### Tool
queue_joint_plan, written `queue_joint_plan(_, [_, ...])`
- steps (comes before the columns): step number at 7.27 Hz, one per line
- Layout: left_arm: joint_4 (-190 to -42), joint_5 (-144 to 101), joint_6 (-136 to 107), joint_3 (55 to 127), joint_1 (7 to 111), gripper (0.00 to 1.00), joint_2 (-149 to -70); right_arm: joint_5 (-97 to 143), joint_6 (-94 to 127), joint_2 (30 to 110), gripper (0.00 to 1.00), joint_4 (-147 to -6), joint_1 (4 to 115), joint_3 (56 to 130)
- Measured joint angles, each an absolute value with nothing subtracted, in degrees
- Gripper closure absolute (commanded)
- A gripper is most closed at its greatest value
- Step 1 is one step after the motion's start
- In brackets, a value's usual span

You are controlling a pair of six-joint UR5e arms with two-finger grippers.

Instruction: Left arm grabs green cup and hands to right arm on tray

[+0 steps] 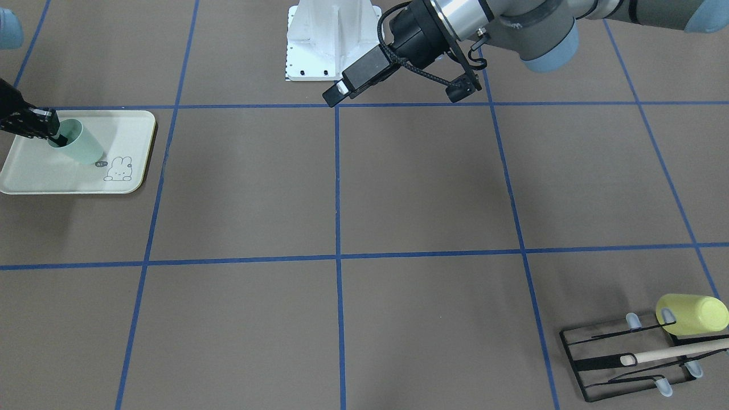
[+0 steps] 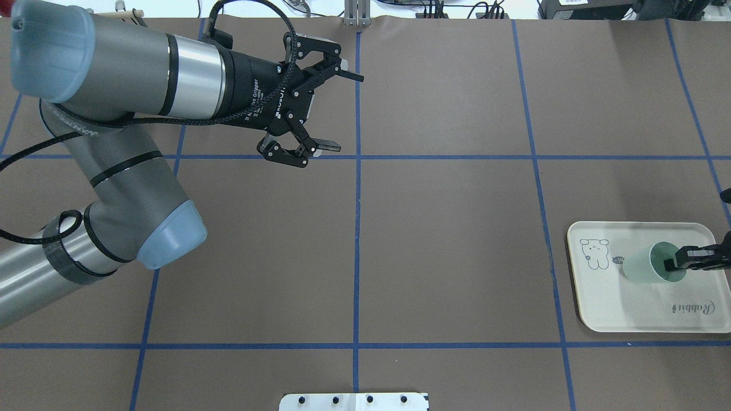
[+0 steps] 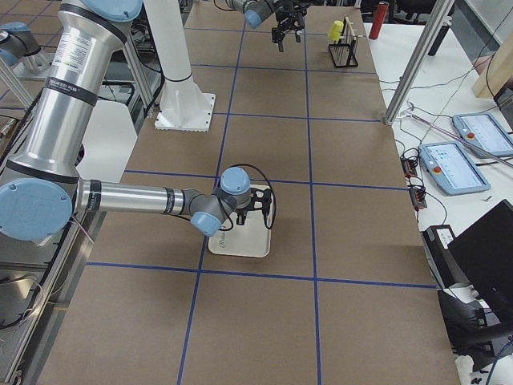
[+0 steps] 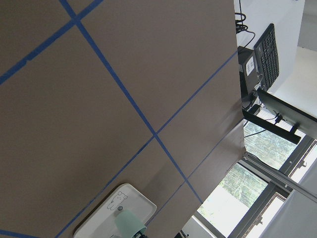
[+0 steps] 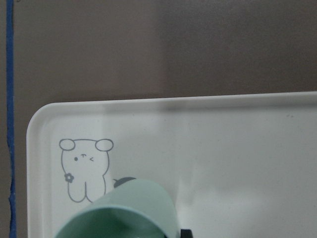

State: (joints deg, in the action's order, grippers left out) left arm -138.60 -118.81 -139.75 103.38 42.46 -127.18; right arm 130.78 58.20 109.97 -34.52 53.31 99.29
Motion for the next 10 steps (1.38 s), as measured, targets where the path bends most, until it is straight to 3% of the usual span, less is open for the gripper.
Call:
queue_joint_plan(2, [-138.60, -118.67, -139.75, 103.16, 42.42, 0.00, -127.27, 130.58, 57.41, 111.09, 1.00, -34.61, 53.39, 99.53])
queue_joint_plan(3, [-138.60, -118.61, -139.75, 103.07, 42.39, 0.00, -127.31, 130.28, 57.19, 111.43, 0.79, -34.62, 53.42, 99.61])
queue_joint_plan(4, [-138.60, -118.58, -139.75, 103.04, 42.38, 0.00, -127.33, 129.83, 57.05, 111.69, 0.01, -34.63, 53.43, 99.64])
queue_joint_plan(10, [-138.62, -118.46, -139.68, 102.74, 42.40, 0.00, -127.38, 130.13, 56.89, 115.48, 0.00, -34.70, 58.70, 106.90])
